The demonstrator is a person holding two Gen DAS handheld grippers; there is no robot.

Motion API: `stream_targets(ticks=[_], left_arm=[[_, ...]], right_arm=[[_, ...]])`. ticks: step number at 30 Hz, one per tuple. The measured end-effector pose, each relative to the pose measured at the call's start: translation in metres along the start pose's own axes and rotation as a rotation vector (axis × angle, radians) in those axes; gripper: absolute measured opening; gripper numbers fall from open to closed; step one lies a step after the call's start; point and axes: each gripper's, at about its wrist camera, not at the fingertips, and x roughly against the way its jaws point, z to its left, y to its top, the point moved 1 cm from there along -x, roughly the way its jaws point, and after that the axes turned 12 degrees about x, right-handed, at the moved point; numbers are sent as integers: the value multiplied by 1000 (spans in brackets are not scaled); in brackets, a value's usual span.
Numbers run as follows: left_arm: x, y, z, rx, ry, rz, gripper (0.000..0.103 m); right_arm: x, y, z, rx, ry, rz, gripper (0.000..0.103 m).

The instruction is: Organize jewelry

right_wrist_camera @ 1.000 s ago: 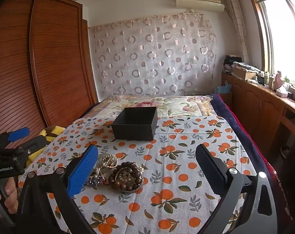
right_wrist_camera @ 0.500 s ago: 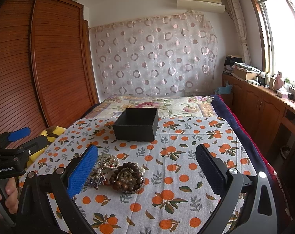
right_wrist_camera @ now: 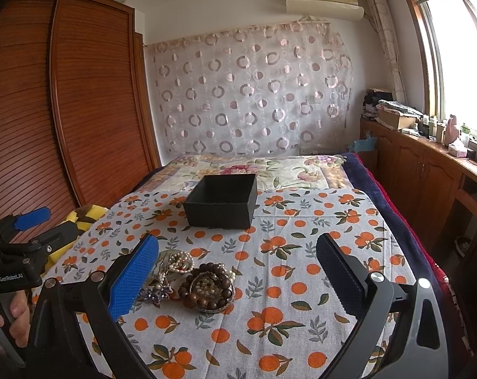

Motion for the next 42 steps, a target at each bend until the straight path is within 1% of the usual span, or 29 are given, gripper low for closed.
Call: stream_targets(ticks=[4,36,38,42], left_arm=[[2,2,-6,-4,1,-2,96],[6,-1,-5,-1,-4,-4,96],[7,-5,-14,-2,-8,2,96],[5,-9,-17,3,-6,24,96]], right_arm=[[-2,0,0,0,1,-1,101],[2,2,3,4,2,-9,101],[2,1,3,6,1,-8,101],[1,1,4,4,1,-1,101]])
